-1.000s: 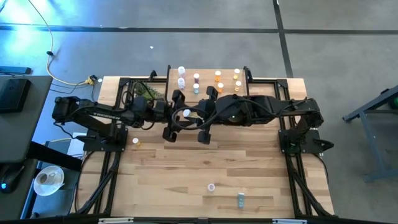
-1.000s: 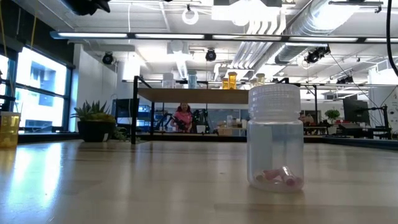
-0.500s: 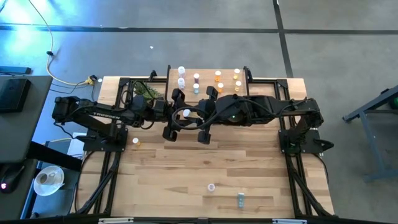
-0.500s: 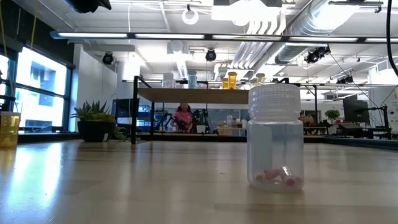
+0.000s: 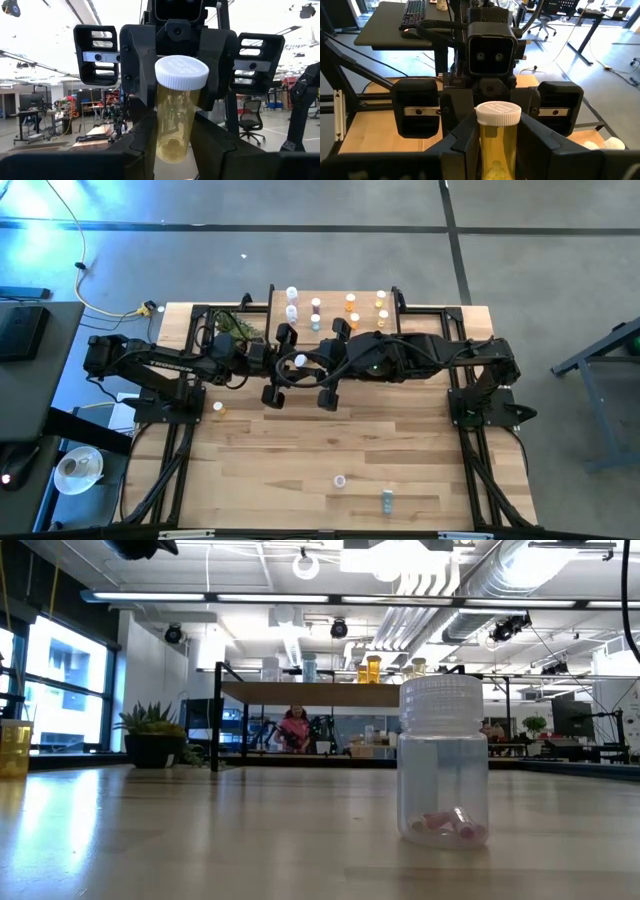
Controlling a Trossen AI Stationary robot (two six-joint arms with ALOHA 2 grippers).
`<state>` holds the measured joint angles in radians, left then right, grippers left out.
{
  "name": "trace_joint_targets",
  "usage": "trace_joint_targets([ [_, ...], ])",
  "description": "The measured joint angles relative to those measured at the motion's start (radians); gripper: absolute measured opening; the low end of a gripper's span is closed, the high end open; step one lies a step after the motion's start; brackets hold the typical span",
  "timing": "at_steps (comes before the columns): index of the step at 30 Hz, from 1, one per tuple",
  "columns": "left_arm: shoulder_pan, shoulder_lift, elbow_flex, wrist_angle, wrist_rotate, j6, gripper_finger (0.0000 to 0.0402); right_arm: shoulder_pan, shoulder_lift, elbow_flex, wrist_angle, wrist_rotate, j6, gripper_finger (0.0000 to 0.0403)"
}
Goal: Pick and place medicine bottles onto shelf by color
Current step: Put the yellow pill bottle on the shelf aligned with the yellow pill bottles
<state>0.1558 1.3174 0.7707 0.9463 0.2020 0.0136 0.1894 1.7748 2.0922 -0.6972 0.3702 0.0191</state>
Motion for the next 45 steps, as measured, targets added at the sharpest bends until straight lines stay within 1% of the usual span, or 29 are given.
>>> trace_joint_targets([
  [4, 0.000, 0.000, 0.000, -0.012, 0.000, 0.008, 0.0090, 0.000, 0.000, 0.000, -0.019, 0.000, 0.007, 0.0111],
  [12, 0.001, 0.000, 0.000, -0.073, -0.005, 0.035, 0.0090, 0.000, 0.001, 0.000, -0.097, -0.004, 0.065, 0.0175],
  [17, 0.001, 0.001, 0.000, -0.143, -0.010, 0.044, 0.0090, 0.000, 0.001, 0.000, -0.214, -0.005, 0.116, 0.0198],
  [19, 0.001, 0.002, 0.000, -0.177, -0.023, 0.052, 0.0090, 0.000, 0.001, 0.000, -0.264, -0.004, 0.136, 0.0201],
  [25, 0.001, 0.001, 0.000, -0.265, -0.128, 0.103, 0.0090, -0.001, 0.001, 0.000, -0.353, -0.002, 0.165, 0.0201],
  [30, 0.001, 0.001, 0.000, -0.367, -0.136, 0.103, 0.0090, 0.001, 0.001, 0.000, -0.457, -0.005, 0.169, 0.0201],
  [35, 0.001, 0.001, 0.000, -0.526, -0.136, 0.103, 0.0090, 0.000, 0.001, 0.000, -0.562, -0.004, 0.221, 0.0201],
  [38, -0.002, 0.002, 0.000, -0.607, -0.137, 0.103, 0.0090, 0.000, 0.005, 0.000, -0.587, -0.004, 0.239, 0.0201],
  [41, -0.013, 0.020, -0.001, -0.634, -0.138, 0.096, 0.0090, 0.001, 0.018, 0.000, -0.582, -0.006, 0.236, 0.0201],
  [45, -0.038, 0.064, -0.001, -0.628, -0.136, 0.100, 0.0090, 0.007, 0.055, 0.000, -0.580, -0.006, 0.231, 0.0201],
])
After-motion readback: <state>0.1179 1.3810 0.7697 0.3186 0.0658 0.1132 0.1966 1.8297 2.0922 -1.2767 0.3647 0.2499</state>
